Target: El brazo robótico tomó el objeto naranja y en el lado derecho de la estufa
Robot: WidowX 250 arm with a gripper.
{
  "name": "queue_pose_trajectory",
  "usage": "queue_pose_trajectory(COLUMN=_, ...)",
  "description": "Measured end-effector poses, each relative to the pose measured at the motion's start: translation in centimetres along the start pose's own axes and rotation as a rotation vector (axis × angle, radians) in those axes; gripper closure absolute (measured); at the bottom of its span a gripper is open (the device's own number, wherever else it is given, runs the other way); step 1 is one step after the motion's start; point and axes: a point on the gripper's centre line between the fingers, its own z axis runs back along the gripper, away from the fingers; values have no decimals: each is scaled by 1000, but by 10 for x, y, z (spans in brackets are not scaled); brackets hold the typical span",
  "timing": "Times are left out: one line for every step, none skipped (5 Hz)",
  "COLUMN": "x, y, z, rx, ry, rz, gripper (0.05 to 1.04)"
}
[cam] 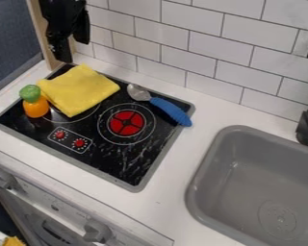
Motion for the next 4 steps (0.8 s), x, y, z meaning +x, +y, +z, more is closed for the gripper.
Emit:
queue_pose_trajectory(x=-5, y=6, z=-16, rx=45, ry=21, rz=-2, gripper=84)
queue_pose_trajectory(x=-7, y=16, z=-17, rx=89, ry=75, rz=22, gripper=84)
queue_pose_trajectory(x=5, y=35, z=-6, rx=110, ry=75, rz=69, gripper=84)
queue_pose_trajectory(x=9, y=52, z=6, rx=93, ry=46, rz=95, gripper=84)
